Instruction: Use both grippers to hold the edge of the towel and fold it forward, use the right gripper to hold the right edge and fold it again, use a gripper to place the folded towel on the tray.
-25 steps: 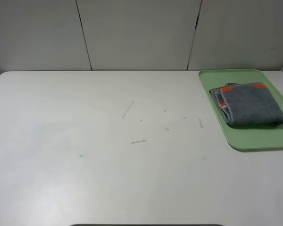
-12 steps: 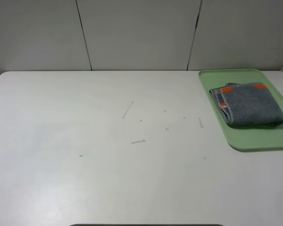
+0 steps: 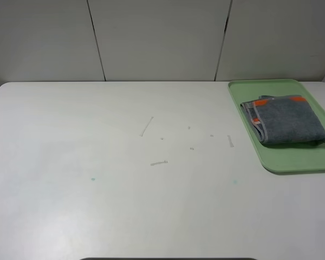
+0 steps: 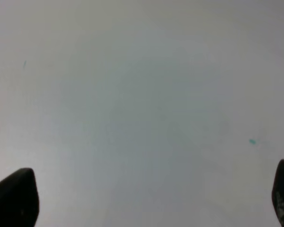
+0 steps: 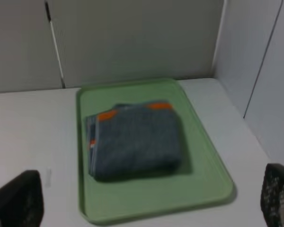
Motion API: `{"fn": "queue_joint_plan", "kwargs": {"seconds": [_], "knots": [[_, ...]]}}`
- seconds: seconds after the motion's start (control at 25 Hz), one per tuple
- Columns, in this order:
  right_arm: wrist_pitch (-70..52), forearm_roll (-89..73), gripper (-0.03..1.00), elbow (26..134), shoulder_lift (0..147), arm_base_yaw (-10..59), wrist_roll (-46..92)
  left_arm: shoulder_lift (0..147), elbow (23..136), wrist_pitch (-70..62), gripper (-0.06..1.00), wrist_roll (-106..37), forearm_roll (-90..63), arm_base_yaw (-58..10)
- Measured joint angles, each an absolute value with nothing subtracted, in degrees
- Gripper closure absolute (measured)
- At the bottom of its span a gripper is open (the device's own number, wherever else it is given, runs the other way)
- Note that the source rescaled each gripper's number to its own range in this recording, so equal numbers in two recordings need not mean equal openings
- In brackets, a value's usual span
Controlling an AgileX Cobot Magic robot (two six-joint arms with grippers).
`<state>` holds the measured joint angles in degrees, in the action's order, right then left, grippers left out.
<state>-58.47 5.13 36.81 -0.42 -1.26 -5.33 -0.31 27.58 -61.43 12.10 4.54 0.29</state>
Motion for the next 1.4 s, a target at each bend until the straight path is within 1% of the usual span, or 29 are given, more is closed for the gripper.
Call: {"fn": "queue_joint_plan", "kwargs": {"seconds": [0.16, 0.28, 0.48, 1.4], "knots": [[-58.89, 4.23, -0.03, 30.57, -0.42, -3.23, -5.33, -0.31, 27.58, -61.43, -0.04, 12.1, 4.54, 0.29], [-59.08, 2.2, -0.03, 28.36, -0.42, -4.33, -3.81, -0.31, 27.58, -61.43, -0.04, 12.1, 4.54, 0.29], [-59.05, -0.48, -0.03, 28.31, -0.42, -4.6, 0.0, -0.31, 27.58, -61.43, -0.04, 12.1, 4.54, 0.29], [-59.05, -0.77, -0.03, 28.31, -0.42, -4.6, 0.0, -0.31, 27.58, -61.43, -0.04, 12.1, 4.54, 0.29]]}}
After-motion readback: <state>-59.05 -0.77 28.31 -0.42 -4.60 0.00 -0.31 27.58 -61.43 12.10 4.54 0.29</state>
